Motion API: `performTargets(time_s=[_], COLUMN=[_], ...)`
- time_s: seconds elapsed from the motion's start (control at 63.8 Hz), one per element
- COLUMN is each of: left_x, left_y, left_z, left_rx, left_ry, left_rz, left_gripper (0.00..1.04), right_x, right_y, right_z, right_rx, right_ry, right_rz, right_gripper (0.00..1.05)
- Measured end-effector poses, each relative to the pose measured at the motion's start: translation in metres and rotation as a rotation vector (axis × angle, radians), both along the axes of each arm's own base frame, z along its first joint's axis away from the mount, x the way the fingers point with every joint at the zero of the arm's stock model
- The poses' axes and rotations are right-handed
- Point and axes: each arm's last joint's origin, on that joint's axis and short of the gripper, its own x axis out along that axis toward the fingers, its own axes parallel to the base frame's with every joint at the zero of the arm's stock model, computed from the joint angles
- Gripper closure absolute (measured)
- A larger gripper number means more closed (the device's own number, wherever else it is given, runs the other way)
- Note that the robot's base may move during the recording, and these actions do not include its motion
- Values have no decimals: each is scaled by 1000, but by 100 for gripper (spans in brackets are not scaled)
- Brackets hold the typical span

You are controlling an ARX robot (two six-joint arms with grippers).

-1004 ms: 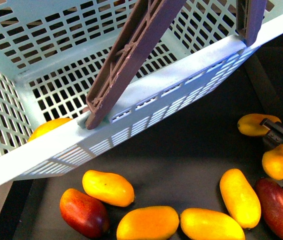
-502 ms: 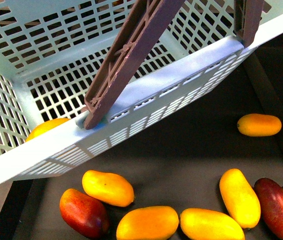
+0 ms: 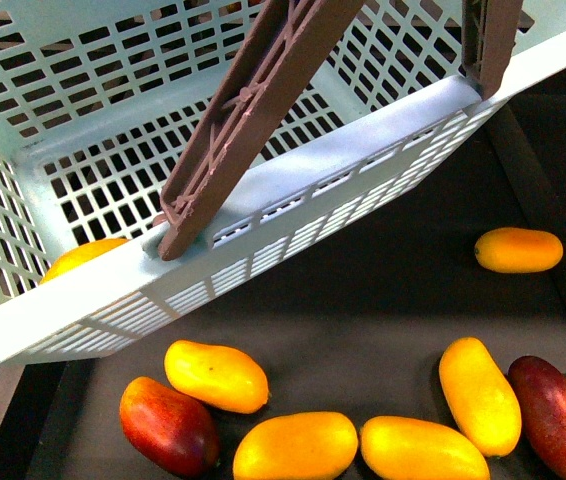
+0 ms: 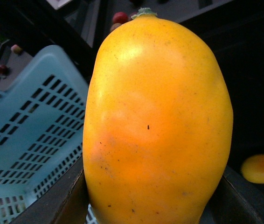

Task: Pick lemon and mango into basket

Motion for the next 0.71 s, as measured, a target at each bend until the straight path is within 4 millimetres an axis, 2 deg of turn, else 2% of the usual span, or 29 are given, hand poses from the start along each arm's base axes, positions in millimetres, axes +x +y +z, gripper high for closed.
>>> performTargets(time_s=[0.11, 0.22, 0.455, 0.706], left_x=[0, 0, 0, 0], left_y=[0, 0, 0, 0], left_z=[0, 0, 0, 0], left_rx=[0, 0, 1, 0], left_ry=[0, 0, -1, 0], left_rz=[0, 0, 1, 0], left_gripper=[91, 91, 91, 91], right_x=[6, 14, 30, 27], right_y=[32, 54, 81, 91], right_z=[-1, -4, -15, -20], right_rx=[1, 5, 18, 14], right_ry=[-23, -28, 14, 41], right_rz=[44, 66, 62, 99], right_gripper=[46, 46, 46, 9])
